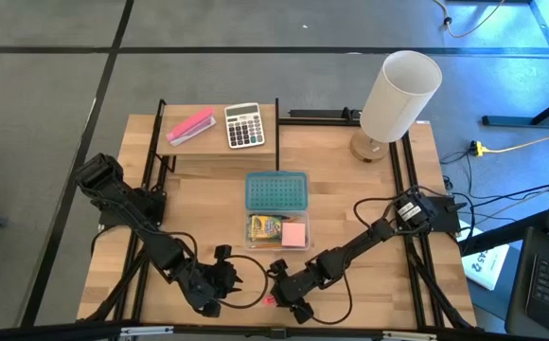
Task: Pack school essentials
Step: Put the pink eraser into the blue supply box
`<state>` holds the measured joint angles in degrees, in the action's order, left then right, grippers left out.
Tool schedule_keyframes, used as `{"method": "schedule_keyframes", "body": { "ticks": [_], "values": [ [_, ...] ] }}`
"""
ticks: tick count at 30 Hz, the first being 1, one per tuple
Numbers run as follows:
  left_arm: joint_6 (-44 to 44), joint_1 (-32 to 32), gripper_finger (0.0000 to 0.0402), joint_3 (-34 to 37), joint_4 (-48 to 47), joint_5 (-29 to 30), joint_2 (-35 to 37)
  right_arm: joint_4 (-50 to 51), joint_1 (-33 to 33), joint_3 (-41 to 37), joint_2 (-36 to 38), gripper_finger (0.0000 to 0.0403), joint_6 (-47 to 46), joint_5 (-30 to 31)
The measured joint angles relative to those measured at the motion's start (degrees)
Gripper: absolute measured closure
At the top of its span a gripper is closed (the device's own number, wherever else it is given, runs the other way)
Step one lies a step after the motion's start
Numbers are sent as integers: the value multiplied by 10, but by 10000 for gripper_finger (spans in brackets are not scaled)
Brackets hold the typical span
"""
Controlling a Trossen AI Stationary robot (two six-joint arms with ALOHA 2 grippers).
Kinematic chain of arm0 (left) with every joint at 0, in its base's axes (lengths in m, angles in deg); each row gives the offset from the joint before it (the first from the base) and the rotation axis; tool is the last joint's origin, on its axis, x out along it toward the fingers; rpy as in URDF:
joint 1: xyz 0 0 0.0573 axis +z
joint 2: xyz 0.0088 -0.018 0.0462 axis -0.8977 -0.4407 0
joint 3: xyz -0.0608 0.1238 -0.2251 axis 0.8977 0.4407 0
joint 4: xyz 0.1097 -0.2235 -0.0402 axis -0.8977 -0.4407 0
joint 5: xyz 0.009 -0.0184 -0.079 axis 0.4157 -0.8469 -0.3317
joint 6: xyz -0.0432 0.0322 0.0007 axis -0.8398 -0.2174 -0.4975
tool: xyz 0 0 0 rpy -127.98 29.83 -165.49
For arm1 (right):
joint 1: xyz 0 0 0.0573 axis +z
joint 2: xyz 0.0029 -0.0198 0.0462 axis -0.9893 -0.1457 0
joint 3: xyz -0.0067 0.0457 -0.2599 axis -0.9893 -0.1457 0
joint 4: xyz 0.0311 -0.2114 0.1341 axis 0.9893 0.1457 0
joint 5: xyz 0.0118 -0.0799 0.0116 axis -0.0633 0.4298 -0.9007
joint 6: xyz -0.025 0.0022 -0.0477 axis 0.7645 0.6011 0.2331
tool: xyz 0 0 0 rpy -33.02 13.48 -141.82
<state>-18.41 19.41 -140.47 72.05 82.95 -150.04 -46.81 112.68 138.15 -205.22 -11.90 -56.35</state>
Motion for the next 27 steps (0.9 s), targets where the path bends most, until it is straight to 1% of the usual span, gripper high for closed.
{"method": "schedule_keyframes", "body": {
  "ticks": [3, 10, 15, 18, 27],
  "values": [
    [0, 0, 316, 0, 0, 0, 0, -2, 0, 0, -1, 211, -1, 4],
    [0, 0, 316, 0, 0, 0, 0, -1, 0, 0, -1, 278, -1, 5],
    [0, 0, 316, 0, 0, 0, 0, -1, 0, 0, -1, 311, -2, 6],
    [0, 0, 316, 0, 0, 0, 0, -5, 0, 0, -1, 319, -2, 6],
    [0, 0, 316, 0, 0, 0, 0, -13, 0, 0, -2, 316, -2, 7]
  ]
}}
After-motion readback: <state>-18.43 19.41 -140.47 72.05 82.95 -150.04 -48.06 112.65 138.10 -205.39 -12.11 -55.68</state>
